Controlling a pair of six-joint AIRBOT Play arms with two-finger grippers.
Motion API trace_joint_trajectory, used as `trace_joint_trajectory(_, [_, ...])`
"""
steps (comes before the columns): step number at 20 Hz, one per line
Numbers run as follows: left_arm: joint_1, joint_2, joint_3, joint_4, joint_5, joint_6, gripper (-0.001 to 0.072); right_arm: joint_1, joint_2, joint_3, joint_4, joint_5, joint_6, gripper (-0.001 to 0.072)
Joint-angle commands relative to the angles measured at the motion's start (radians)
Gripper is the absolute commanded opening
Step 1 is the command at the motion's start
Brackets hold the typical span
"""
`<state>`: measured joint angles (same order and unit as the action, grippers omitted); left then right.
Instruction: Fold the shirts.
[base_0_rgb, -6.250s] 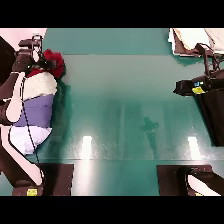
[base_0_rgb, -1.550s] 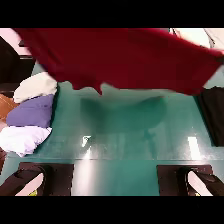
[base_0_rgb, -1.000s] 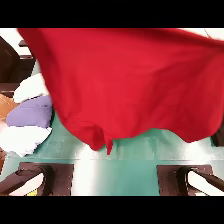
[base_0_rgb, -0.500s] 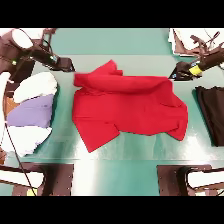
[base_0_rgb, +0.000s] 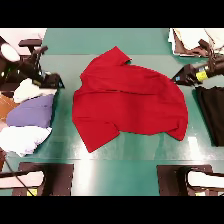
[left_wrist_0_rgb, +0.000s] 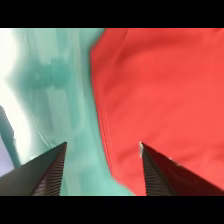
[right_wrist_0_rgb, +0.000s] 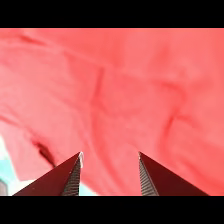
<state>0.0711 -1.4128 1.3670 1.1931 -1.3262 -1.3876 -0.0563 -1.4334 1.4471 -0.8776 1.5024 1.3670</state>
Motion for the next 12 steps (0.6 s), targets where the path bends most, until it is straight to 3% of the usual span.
trace_joint_trajectory(1, [0.024, 0.158, -0.318, -0.02, 0.062, 0.0, 0.0533, -0.061, 0.169, -0.247, 0.064, -0.036, -0.034, 0.0412])
trace_joint_trajectory(6, [0.024, 0.221, -0.611, -0.163, 0.217, 0.042, 0.0533, -0.127, 0.327, -0.435, 0.074, -0.071, -0.034, 0.041])
trace_joint_trajectory(12, [0.022, 0.218, -0.705, -0.277, 0.348, 0.091, 0.0532, -0.184, 0.43, -0.502, 0.072, -0.084, -0.034, 0.0408])
